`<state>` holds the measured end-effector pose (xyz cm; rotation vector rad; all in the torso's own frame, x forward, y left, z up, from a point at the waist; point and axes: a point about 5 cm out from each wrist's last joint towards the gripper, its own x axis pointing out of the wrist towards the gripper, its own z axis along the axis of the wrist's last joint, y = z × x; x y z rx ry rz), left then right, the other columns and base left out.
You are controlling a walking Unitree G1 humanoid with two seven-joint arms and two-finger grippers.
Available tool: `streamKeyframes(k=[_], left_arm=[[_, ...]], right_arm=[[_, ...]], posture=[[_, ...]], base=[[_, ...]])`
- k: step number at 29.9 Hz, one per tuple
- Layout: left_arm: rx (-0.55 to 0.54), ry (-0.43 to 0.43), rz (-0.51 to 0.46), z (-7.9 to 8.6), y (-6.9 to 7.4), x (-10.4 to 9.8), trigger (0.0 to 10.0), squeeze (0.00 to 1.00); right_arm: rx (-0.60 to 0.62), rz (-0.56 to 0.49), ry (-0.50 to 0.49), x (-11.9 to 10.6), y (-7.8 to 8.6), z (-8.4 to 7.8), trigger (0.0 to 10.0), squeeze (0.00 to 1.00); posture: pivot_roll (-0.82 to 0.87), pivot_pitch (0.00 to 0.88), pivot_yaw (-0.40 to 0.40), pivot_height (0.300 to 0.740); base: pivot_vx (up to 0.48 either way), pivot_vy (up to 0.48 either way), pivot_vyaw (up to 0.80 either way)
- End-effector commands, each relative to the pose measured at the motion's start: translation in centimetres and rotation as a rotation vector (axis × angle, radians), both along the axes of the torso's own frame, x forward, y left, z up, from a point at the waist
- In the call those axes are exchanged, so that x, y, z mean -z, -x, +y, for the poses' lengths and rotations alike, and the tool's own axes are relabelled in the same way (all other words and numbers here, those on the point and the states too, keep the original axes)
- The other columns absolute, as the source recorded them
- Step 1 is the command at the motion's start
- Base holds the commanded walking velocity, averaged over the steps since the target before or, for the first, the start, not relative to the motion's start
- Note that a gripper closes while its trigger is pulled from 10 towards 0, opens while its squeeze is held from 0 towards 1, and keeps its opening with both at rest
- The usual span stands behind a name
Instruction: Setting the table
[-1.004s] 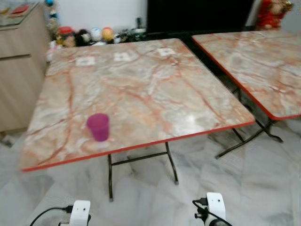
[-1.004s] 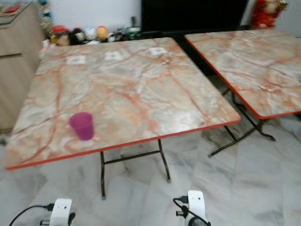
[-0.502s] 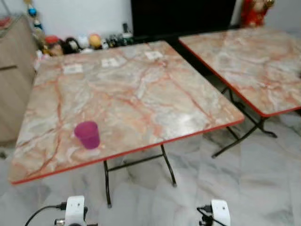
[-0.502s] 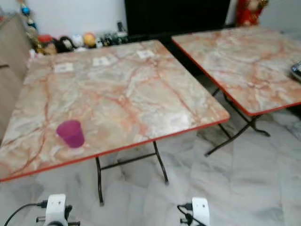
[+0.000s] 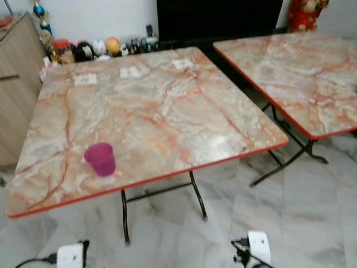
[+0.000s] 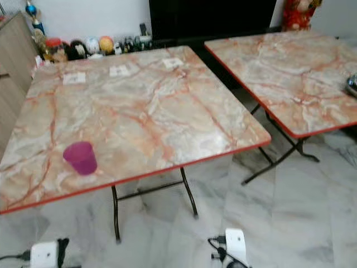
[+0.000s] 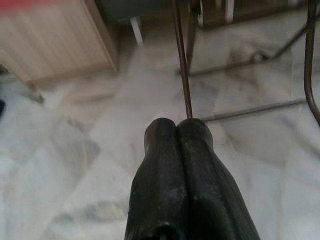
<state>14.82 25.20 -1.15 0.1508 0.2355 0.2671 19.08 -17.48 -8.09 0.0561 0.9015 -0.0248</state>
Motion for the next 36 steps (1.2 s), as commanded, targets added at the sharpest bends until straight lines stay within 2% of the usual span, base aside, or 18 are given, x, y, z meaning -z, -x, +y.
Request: streamKeyframes(k=[1, 3, 4, 6, 7, 9, 10, 12, 13, 15, 19, 20, 21, 22, 23, 27, 30, 36], left_arm=[[-0.009, -0.014, -0.056, 0.3, -0.2, -1.2, 10.0, 0.0], [-0.035, -0.04, -0.135, 0.9, -0.1, -3.4, 10.0, 0.0], [-0.035, -0.04, -0.135, 0.9, -0.1, -3.4, 10.0, 0.0], [-0.043, -0.062, -0.21, 1.4, -0.8, -5.6, 10.0, 0.0], [-0.046, -0.093, -0.269, 1.8, -1.9, -7.4, 10.0, 0.0], [-0.06, -0.104, -0.331, 2.1, -2.9, -9.2, 10.0, 0.0], [-0.05, -0.132, -0.378, 2.1, -3.9, -10.9, 10.0, 0.0], [-0.043, -0.148, -0.391, 2.1, -4.3, -11.5, 10.0, 0.0], [0.048, -0.205, -0.416, 1.2, -6.5, -13.3, 10.0, 0.0], [0.075, -0.214, -0.411, 0.9, -6.9, -13.5, 10.0, 0.0], [0.207, -0.158, -0.347, -1.3, -9.1, -13.3, 10.0, 0.0], [0.239, -0.125, -0.339, -2.4, -10.0, -13.1, 10.0, 0.0], [0.239, -0.125, -0.339, -2.4, -10.0, -13.1, 10.0, 0.0], [0.263, -0.099, -0.33, -3.3, -10.6, -12.9, 10.0, 0.0], [0.265, -0.067, -0.321, -3.7, -10.9, -12.7, 10.0, 1.0], [0.245, -0.049, -0.305, -4.0, -11.2, -12.6, 10.0, 1.0], [0.238, -0.018, -0.338, -4.3, -11.6, -13.3, 10.0, 1.0], [0.16, 0.019, -0.392, -3.1, -11.6, -14.3, 10.0, 1.0]], right_arm=[[-0.003, 0.013, 0.004, 0.1, 0.2, -0.1, 10.0, 0.0], [-0.004, 0.013, 0.005, 0.1, 0.2, -0.2, 10.0, 0.0], [-0.004, 0.013, 0.005, 0.1, 0.2, -0.2, 10.0, 0.0], [0.001, 0.017, 0.007, 0.2, 0.5, -0.6, 10.0, 0.0], [0.0, 0.024, 0.011, 0.3, 0.8, -1.0, 10.0, 0.0], [-0.004, 0.031, 0.016, 0.4, 1.1, -1.3, 10.0, 0.0], [-0.002, 0.036, 0.018, 0.4, 1.3, -1.6, 10.0, 0.0], [0.0, 0.037, 0.019, 0.5, 1.4, -1.7, 10.0, 0.0], [0.008, 0.047, 0.024, 0.7, 2.1, -2.4, 10.0, 0.0], [0.01, 0.049, 0.025, 0.7, 2.3, -2.5, 10.0, 0.0], [0.018, 0.058, 0.025, 0.9, 3.1, -2.9, 10.0, 0.0], [0.02, 0.062, 0.024, 1.0, 3.3, -3.0, 10.0, 0.0], [0.02, 0.062, 0.024, 1.0, 3.3, -3.0, 10.0, 0.0], [0.022, 0.065, 0.024, 1.1, 3.6, -3.1, 10.0, 0.0], [0.023, 0.064, 0.023, 1.1, 3.6, -2.9, 10.0, 0.0], [0.022, 0.062, 0.021, 1.1, 3.4, -2.7, 10.0, 0.0], [0.017, 0.063, 0.024, 1.1, 3.4, -2.6, 10.0, 0.0], [0.007, 0.065, 0.024, 1.1, 3.4, -2.5, 10.0, 0.0]], posture=[[0.11, 0.0, 0.001, 0.74], [0.11, 0.0, -0.009, 0.74], [0.11, 0.0, -0.009, 0.74], [0.12, 0.0, -0.014, 0.74], [0.13, 0.0, -0.021, 0.74], [0.13, 0.0, -0.022, 0.74], [0.13, 0.004, -0.024, 0.74], [0.13, 0.004, -0.024, 0.74], [0.12, 0.0, -0.019, 0.74], [0.12, 0.0, -0.019, 0.74], [0.1, 0.0, -0.01, 0.74], [0.09, 0.0, -0.004, 0.74], [0.09, 0.0, -0.004, 0.74], [0.08, 0.0, 0.0, 0.74], [0.07, 0.0, 0.002, 0.74], [0.07, 0.0, 0.002, 0.74], [0.07, 0.0, -0.001, 0.74], [0.08, 0.0, 0.0, 0.74]], base=[[0.0, 0.0, 0.0], [0.0, 0.0, 0.0], [0.0, 0.0, 0.0], [0.0, 0.0, 0.0], [0.0, 0.0, 0.0], [0.0, 0.0, 0.0], [0.0, 0.0, 0.0], [0.0, 0.0, 0.0], [0.0, 0.0, 0.0], [0.0, 0.0, 0.0], [0.0, 0.0, 0.0], [0.0, 0.0, 0.0], [0.0, 0.0, 0.0], [0.0, 0.0, 0.0], [0.0, 0.0, 0.0], [0.0, 0.0, 0.0], [0.0, 0.0, 0.0], [0.0, 0.0, 0.0]])
